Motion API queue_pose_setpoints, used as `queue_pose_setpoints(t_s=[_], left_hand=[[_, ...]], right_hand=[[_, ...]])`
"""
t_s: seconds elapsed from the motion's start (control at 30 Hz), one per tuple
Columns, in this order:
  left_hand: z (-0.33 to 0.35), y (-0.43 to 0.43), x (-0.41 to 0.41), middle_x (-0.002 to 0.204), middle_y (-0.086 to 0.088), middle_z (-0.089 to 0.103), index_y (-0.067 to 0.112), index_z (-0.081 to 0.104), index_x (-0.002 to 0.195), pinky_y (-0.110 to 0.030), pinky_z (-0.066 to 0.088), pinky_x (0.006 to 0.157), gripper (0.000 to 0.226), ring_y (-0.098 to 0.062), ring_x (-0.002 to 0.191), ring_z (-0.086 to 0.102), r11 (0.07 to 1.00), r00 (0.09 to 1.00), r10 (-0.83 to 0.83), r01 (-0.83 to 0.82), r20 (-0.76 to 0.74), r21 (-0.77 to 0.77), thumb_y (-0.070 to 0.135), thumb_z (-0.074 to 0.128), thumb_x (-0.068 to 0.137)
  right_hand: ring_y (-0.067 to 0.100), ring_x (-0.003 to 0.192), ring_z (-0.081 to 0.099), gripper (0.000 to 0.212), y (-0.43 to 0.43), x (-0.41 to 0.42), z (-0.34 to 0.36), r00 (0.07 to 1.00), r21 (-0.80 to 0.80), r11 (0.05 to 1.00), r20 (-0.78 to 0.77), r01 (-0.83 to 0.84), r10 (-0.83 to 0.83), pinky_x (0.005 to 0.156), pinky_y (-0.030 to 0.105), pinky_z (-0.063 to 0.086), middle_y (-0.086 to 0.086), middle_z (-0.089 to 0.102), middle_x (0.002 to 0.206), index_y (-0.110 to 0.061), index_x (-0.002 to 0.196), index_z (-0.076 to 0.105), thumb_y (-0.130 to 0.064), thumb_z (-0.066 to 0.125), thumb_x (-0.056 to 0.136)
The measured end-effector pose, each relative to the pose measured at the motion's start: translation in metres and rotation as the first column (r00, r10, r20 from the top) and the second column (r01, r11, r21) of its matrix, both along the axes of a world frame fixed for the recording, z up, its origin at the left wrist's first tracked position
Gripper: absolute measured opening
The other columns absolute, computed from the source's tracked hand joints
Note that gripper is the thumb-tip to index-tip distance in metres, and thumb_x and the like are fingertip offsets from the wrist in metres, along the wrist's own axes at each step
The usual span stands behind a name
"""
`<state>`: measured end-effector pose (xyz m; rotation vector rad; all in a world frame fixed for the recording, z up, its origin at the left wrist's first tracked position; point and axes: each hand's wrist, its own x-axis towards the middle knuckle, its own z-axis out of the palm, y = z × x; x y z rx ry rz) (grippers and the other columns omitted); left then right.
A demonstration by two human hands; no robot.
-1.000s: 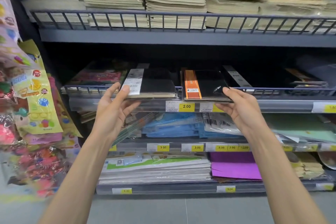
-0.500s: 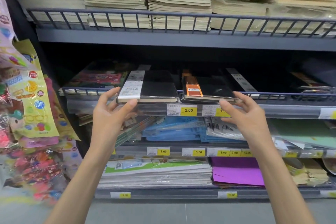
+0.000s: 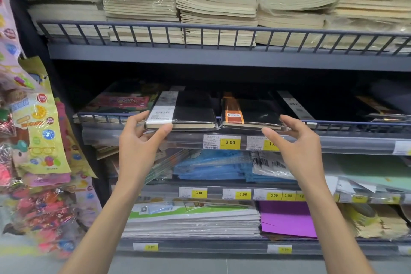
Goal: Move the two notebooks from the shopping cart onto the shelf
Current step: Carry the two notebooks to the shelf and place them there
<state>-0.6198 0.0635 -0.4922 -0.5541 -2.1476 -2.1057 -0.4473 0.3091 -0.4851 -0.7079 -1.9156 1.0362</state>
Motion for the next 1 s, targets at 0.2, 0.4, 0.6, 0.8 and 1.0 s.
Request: queue_pose_setpoints(t_s=[0.2, 0.4, 0.6, 0.8, 1.0], left_hand=[[-0.002, 0.009, -0.014, 0.134, 0.009, 0.057, 0.032, 0.056, 0.132, -0.028, 0.05, 0.099, 0.058, -0.003, 0.127, 0.052, 1.0, 1.0, 0.006, -0.006, -0.003, 0.019, 0.042, 0.081, 0.081], [-0.001, 0.012, -0.025, 0.135, 0.0, 0.059, 0.033, 0.055, 0.132, -0.031, 0.056, 0.086, 0.064, -0.012, 0.088, 0.076, 1.0, 1.0, -0.017, 0.017, 0.022, -0.007, 0.048, 0.083, 0.076], [0.001, 0.018, -0.031, 0.13, 0.005, 0.051, 0.026, 0.05, 0.14, -0.019, 0.053, 0.072, 0.067, -0.01, 0.076, 0.076, 0.999, 0.999, 0.006, -0.004, 0.036, -0.038, 0.042, 0.08, 0.082], [0.004, 0.022, -0.037, 0.119, -0.004, 0.067, 0.018, 0.045, 0.145, -0.036, 0.062, 0.079, 0.074, -0.015, 0.072, 0.076, 0.999, 0.999, 0.007, -0.006, 0.042, -0.033, 0.037, 0.08, 0.083], [0.002, 0.024, -0.042, 0.093, 0.0, 0.074, 0.014, 0.041, 0.149, -0.039, 0.062, 0.08, 0.078, -0.016, 0.069, 0.076, 0.999, 0.999, 0.019, -0.017, 0.045, -0.042, 0.036, 0.079, 0.085]], right_hand=[[0.004, 0.114, 0.058, 0.066, 0.007, -0.01, 0.0, 1.0, -0.003, 1.0, 0.001, -0.017, 0.017, 0.079, 0.007, 0.036, -0.007, 0.062, 0.135, -0.02, 0.14, 0.058, -0.043, 0.079, 0.082], [0.007, 0.11, 0.061, 0.064, 0.008, -0.017, 0.001, 1.0, 0.008, 1.0, -0.003, 0.013, -0.013, 0.09, 0.024, 0.047, -0.007, 0.064, 0.13, -0.019, 0.136, 0.061, -0.049, 0.078, 0.082], [0.009, 0.107, 0.059, 0.064, 0.007, -0.026, 0.002, 0.999, 0.06, 0.997, 0.019, 0.049, -0.051, 0.085, 0.023, 0.041, -0.005, 0.062, 0.131, -0.016, 0.137, 0.06, -0.048, 0.075, 0.084], [0.01, 0.099, 0.059, 0.064, 0.01, -0.035, 0.003, 0.996, 0.073, 0.995, 0.064, 0.061, -0.066, 0.083, 0.022, 0.042, -0.002, 0.062, 0.126, -0.015, 0.138, 0.059, -0.048, 0.074, 0.085], [-0.001, 0.081, 0.055, 0.063, 0.008, -0.037, 0.006, 0.989, 0.106, 0.991, 0.112, 0.081, -0.093, 0.064, 0.006, 0.037, -0.001, 0.062, 0.122, -0.014, 0.138, 0.058, -0.047, 0.073, 0.087]])
